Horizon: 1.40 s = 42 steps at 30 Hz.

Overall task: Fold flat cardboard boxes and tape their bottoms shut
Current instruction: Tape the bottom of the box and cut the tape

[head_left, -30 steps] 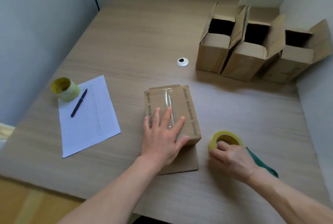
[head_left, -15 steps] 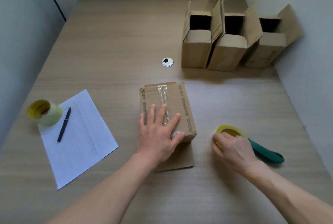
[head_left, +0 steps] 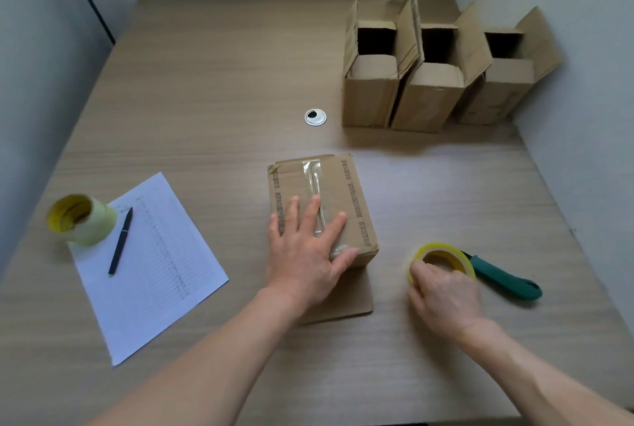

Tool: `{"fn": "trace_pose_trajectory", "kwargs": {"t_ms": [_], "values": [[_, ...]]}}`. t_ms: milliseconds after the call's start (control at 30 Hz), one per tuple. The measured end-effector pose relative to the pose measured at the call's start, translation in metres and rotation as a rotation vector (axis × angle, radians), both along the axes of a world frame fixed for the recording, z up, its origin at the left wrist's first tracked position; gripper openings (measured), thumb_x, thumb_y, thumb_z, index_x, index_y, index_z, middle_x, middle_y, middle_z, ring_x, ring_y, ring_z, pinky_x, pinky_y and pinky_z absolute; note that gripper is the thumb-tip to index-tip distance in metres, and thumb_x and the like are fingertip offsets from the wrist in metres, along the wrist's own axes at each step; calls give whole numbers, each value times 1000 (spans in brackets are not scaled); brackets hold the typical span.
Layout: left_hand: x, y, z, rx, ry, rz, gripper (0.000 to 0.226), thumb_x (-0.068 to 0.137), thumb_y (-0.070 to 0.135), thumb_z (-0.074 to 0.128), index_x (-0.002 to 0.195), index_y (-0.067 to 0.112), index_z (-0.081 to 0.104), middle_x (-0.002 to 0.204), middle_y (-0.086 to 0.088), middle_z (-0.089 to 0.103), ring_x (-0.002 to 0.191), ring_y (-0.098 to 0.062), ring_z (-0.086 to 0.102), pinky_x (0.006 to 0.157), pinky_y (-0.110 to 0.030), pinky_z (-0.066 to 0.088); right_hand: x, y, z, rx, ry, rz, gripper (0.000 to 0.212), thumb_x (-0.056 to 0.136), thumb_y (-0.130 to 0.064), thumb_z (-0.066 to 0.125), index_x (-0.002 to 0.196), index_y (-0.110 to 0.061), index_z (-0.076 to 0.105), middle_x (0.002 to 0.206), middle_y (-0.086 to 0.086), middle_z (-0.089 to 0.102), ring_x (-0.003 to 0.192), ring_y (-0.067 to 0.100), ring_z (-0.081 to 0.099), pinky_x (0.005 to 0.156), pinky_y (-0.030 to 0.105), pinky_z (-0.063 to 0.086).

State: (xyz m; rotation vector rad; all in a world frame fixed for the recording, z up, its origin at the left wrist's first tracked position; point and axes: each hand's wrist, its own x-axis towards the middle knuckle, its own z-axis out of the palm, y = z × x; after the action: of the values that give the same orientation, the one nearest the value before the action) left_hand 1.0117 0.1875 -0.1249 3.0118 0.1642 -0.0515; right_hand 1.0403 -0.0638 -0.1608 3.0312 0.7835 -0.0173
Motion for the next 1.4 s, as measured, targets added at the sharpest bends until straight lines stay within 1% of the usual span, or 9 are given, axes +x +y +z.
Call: {"fn": "trace_pose_trajectory", "kwargs": {"t_ms": [267, 400, 567, 800, 900, 1067, 1200, 1267, 1400], "values": [[-5, 25, 2, -187, -151, 177, 85, 73, 79, 40, 145, 33, 40, 162, -6, 14, 148, -33, 11, 109, -50, 28, 3, 5, 7, 3, 158, -296, 16, 95, -41, 39, 95, -26, 39, 77, 2, 67, 74, 31, 61, 61, 36, 31], [-9, 23, -15, -510, -104, 340, 82, 84, 66, 49, 153, 28, 25, 163, -5, 2, 148, -25, 15, 114, -40, 28, 15, 39, 31, 438, -6, -322, 45, 90, -53, 45, 121, -20, 50, 109, 4, 57, 97, 23, 52, 80, 36, 38], [-1, 23, -22, -560, -175, 301, 64, 95, 52, 48, 151, 28, 31, 163, -7, 10, 143, -24, 28, 103, -39, 39, 17, 117, 28, 737, 253, -193, 57, 94, -47, 53, 145, -24, 44, 146, 8, 39, 132, 21, 43, 104, 31, 38], [-8, 33, -22, -607, -248, 151, 93, 66, 77, 64, 142, 26, 50, 159, -19, 20, 140, -29, 38, 102, -40, 43, 14, 123, 18, 778, 231, -293, 57, 92, -53, 47, 141, -26, 52, 142, 13, 47, 127, 28, 51, 100, 31, 41], [-5, 57, -27, -513, -160, -34, 85, 68, 56, 79, 143, 32, 47, 159, -23, 13, 126, -44, 52, 89, -51, 55, 15, 124, 19, 722, 301, -321, 51, 97, -44, 49, 146, -31, 44, 143, 11, 46, 128, 27, 49, 101, 28, 38], [45, 98, -1, -612, 166, -200, 82, 73, 25, 85, 142, 39, 43, 164, 1, 4, 145, -18, 29, 116, -28, 29, 18, 120, 49, 469, 526, -273, 64, 92, -54, 49, 151, -35, 29, 143, 7, 50, 128, 29, 48, 103, 37, 40], [79, 112, 45, -292, 191, 120, 66, 79, 22, 61, 138, 48, 46, 163, 3, 5, 139, -28, 37, 106, -40, 40, 39, 116, 88, 440, 295, -207, 49, 77, -68, 43, 117, -44, 57, 84, -11, 67, 90, 23, 65, 66, 33, 47], [73, 90, 51, -313, 84, 300, 72, 74, 43, 56, 141, 44, 32, 161, -3, 5, 130, -35, 45, 99, -42, 45, 68, 114, 95, 470, 80, -235, 56, 78, -61, 52, 131, -40, 51, 100, -7, 64, 97, 24, 60, 72, 35, 47], [41, 38, 22, -443, 95, 369, 103, 71, 73, 60, 150, 32, 8, 159, -2, -24, 139, -33, 36, 108, -39, 37, 96, 117, 79, 405, 386, -243, 47, 85, -45, 62, 128, -31, 46, 114, 3, 60, 112, 31, 54, 85, 39, 46]]}}
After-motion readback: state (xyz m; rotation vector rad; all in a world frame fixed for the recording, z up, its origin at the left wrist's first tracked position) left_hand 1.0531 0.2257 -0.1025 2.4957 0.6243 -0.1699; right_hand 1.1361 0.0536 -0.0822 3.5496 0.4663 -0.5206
